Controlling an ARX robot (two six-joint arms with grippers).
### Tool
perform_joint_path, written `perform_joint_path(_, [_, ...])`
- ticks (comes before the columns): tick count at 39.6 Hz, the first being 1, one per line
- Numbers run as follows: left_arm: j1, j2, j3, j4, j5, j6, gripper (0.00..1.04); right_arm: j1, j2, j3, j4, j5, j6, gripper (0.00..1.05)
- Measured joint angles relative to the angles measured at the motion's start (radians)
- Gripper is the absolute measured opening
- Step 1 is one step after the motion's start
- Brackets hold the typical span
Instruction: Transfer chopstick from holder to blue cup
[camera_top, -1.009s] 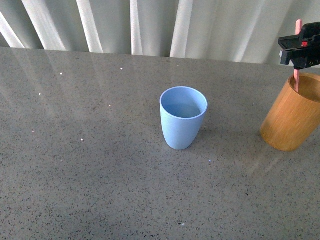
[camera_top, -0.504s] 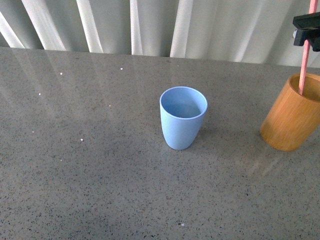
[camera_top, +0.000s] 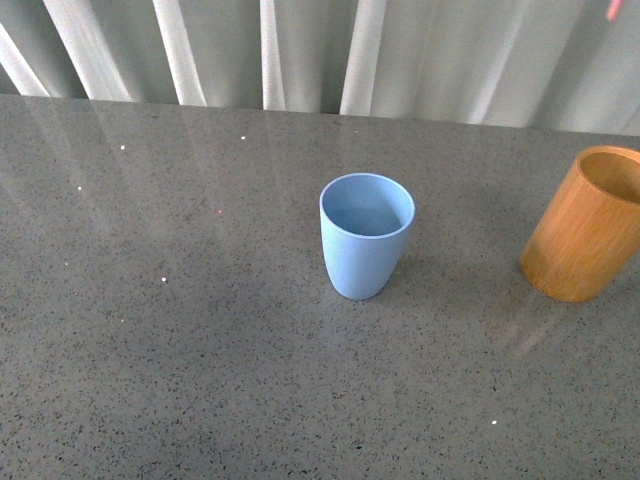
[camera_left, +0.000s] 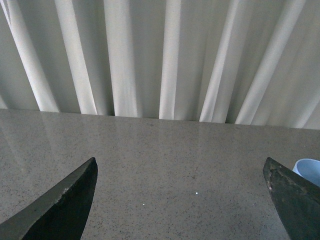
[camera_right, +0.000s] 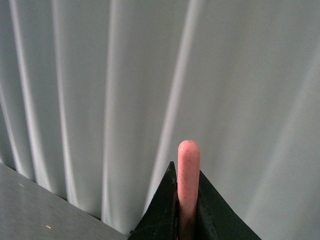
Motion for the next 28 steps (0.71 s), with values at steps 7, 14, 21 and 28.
perform_joint_path(7, [0.0,0.0,0.0,0.0,0.0,0.0,0.98,0.198,-0.027,0.003,-0.022,0.022,0.138,0.02])
perform_joint_path(14, [0.0,0.0,0.0,0.0,0.0,0.0,0.98,0.262,0.023,-0.068,0.05,0.049,0.143,0.02])
perform_joint_path(21, [0.0,0.0,0.0,0.0,0.0,0.0,0.98,0.254,0.123,-0.093,0.1,0.051,0.149,0.02])
perform_joint_path(28, [0.0,0.0,0.0,0.0,0.0,0.0,0.98,0.239,0.205,-0.101,0.151,0.037,0.149,0.02])
